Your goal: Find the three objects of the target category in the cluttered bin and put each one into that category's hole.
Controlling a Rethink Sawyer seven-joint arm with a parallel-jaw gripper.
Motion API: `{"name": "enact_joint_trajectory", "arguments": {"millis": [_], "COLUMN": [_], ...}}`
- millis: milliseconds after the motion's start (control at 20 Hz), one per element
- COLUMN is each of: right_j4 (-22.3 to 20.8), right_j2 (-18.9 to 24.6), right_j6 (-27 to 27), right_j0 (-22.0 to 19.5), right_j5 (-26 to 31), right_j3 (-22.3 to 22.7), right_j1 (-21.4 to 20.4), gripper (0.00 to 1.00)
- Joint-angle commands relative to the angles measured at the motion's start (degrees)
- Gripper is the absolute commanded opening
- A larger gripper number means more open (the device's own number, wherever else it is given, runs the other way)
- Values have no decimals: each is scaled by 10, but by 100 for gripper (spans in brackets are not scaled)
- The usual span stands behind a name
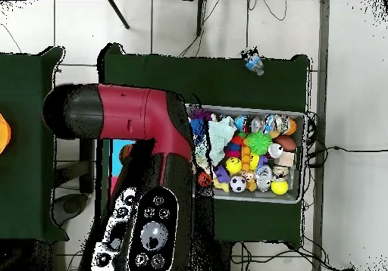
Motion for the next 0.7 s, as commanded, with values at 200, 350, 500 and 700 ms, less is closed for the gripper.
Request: {"name": "enact_joint_trajectory", "arguments": {"millis": [200, 350, 500, 700], "right_j4": [-11, -11, -10, -10], "right_j2": [37, 34, 34, 36], "right_j6": [96, 107, 110, 99], "right_j0": [4, 10, 12, 8], "right_j5": [-27, -30, -39, -44], "right_j3": [68, 63, 61, 62], "right_j1": [43, 55, 61, 64], "gripper": [0, 0, 0, 0]}}
